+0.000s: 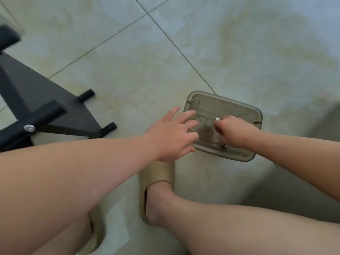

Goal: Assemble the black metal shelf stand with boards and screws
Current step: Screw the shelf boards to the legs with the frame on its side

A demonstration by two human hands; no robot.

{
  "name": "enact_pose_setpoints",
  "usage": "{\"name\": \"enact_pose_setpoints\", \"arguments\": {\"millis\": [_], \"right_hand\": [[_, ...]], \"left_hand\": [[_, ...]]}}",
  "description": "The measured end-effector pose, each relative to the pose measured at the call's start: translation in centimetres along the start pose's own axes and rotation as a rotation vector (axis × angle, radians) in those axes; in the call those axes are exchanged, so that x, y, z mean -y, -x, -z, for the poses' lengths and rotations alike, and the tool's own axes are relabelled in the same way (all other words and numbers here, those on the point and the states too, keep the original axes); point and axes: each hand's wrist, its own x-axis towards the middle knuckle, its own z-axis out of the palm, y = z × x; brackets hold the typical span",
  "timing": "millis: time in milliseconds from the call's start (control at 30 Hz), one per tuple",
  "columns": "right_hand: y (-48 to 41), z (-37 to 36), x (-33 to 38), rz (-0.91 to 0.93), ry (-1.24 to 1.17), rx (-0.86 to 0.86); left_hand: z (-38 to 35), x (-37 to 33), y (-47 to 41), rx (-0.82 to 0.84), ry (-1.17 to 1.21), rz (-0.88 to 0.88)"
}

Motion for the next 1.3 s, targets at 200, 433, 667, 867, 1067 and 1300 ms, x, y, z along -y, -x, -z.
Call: {"name": "enact_pose_setpoints", "arguments": {"millis": [200, 433, 667, 867, 1067, 1300], "right_hand": [[3.5, 7.4, 4.6, 0.021, -0.316, -0.286], [8.9, 16.9, 13.9, 0.133, -0.627, -0.511], [13.2, 22.1, 25.1, 0.384, -0.649, -0.623], [12.9, 23.0, 32.4, 0.511, -0.569, -0.607], [9.6, 23.3, 34.8, 0.513, -0.564, -0.538], [3.9, 22.0, 33.2, 0.294, -0.142, -0.202]], "left_hand": [[6.2, 2.4, 4.0, 0.055, 0.331, 0.286], [12.9, 5.2, 11.8, -0.230, 1.066, 0.826], [18.5, 4.6, 20.1, -0.468, 1.980, 0.961], [18.9, 5.5, 25.1, -0.553, 2.259, 0.967], [16.7, 8.9, 27.6, -0.619, 2.235, 1.139], [12.7, 12.3, 27.7, -0.400, 1.423, 1.344]]}}
